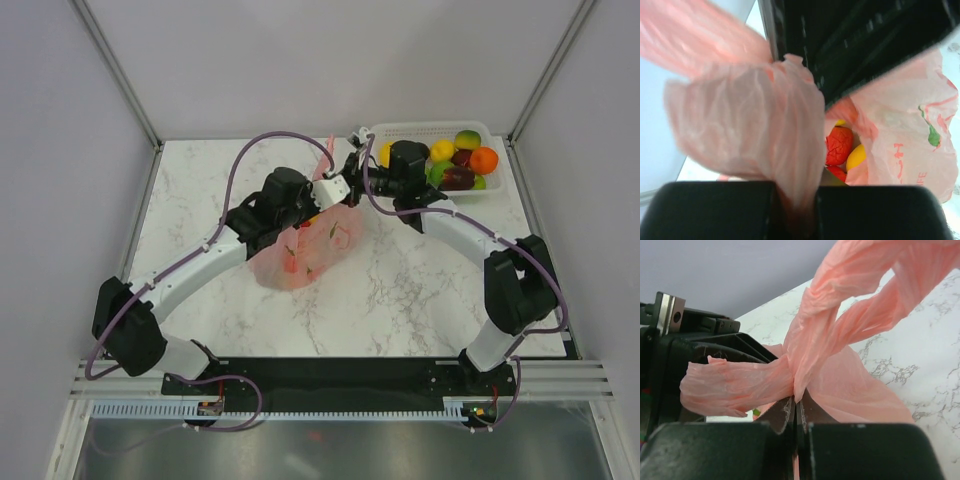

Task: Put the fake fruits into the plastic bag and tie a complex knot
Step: Tie the plastic bag at the center of the board.

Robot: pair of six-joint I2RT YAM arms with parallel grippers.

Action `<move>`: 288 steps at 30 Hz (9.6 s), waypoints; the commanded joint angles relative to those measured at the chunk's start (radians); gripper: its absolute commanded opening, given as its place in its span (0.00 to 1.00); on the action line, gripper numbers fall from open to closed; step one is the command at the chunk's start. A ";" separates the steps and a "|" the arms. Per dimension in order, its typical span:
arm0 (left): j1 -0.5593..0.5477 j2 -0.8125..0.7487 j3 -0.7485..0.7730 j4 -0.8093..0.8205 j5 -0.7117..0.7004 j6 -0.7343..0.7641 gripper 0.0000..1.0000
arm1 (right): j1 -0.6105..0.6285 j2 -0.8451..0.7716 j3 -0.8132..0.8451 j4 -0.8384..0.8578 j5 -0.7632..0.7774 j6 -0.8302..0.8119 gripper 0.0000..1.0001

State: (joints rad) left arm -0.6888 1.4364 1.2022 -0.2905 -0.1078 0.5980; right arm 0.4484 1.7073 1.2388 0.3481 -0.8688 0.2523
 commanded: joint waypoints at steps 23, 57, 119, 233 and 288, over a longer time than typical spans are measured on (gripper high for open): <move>-0.037 -0.208 0.007 0.028 0.078 -0.173 0.61 | 0.056 -0.403 -0.329 0.078 0.490 0.044 0.00; 0.020 -0.156 -0.027 0.163 0.478 -0.300 0.40 | 0.056 -0.390 -0.282 -0.038 0.389 0.008 0.00; 0.020 -0.108 0.007 0.042 0.358 -0.230 0.02 | -0.027 -0.270 -0.200 0.080 0.178 0.021 0.98; 0.002 -0.094 0.056 0.005 0.350 -0.191 0.02 | -0.059 -0.264 -0.176 -0.060 0.075 0.056 0.00; 0.023 -0.022 0.007 0.231 0.160 0.125 0.39 | 0.012 -0.387 -0.226 -0.072 0.312 0.119 0.00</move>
State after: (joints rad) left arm -0.6716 1.3911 1.1584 -0.0864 0.0536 0.7010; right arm 0.4618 1.3407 1.0046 0.2466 -0.5449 0.3794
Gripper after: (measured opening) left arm 0.449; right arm 0.010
